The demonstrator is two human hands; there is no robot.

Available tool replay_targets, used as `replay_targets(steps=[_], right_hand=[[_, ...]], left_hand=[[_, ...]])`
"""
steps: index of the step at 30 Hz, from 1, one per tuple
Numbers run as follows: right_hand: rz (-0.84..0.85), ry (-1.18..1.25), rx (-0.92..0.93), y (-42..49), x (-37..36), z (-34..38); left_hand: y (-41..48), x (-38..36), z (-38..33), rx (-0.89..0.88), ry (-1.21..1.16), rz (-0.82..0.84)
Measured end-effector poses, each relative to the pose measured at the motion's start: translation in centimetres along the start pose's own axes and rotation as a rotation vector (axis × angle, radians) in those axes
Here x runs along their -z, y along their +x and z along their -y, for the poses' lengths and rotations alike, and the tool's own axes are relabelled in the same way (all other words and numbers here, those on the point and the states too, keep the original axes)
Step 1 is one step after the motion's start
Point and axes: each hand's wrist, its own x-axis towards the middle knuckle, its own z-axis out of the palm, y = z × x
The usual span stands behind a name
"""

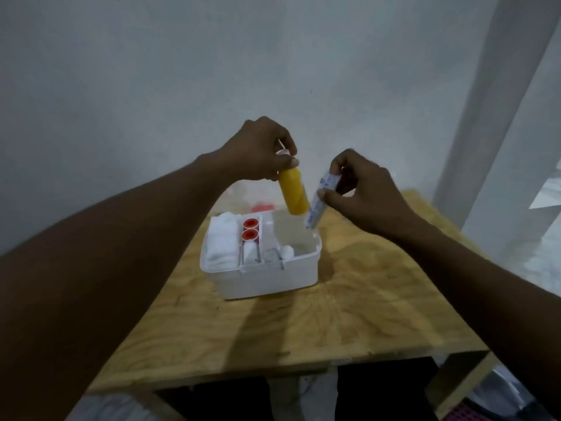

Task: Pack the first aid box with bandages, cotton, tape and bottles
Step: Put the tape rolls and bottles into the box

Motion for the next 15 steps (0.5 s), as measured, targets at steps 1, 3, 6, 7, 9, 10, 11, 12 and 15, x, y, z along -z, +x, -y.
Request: replay_targets(steps=[1,3,6,7,9,10,11,12,15], right_hand=[[0.051,-0.01,0.019,-0.4,-0.8,0.2],[0.17,-0.039,0.035,-1.3,-2.1,0.2],[0.299,-0.1,0.073,-2.5,-3.5,-0.3],[0.329,-0.115,0.082,-2.8,-3.8,-0.4],[0.374,-0.128,0.088,-3.1,-4.2,-0.5],[0.386,-0.129,0.089,-3.1,-4.3,-0.5],[0.394,-0.129,0.086,-3.1,-4.3,-0.4],[0.408,-0.129,0.079,-3.1,-4.3,-0.3],[0.466,-0.143,0.065,-2.9,-4.3,-0.2]], left_hand=[[-0.6,-0.1,0.5,0.005,0.009,0.02],[-1.7,-0.6,1.2,0.014,0.001,0.08],[-3.0,-1.7,1.9,0.036,-0.006,0.19],[-3.3,-2.2,2.1,0.037,0.006,0.218],[-3.8,-3.1,2.6,0.03,0.05,0.254],[-4.0,-3.4,2.8,0.032,0.063,0.268],[-4.1,-3.7,2.9,0.035,0.07,0.282],[-4.2,-4.0,3.0,0.036,0.078,0.295],[-4.4,-4.8,3.1,0.039,0.117,0.313]])
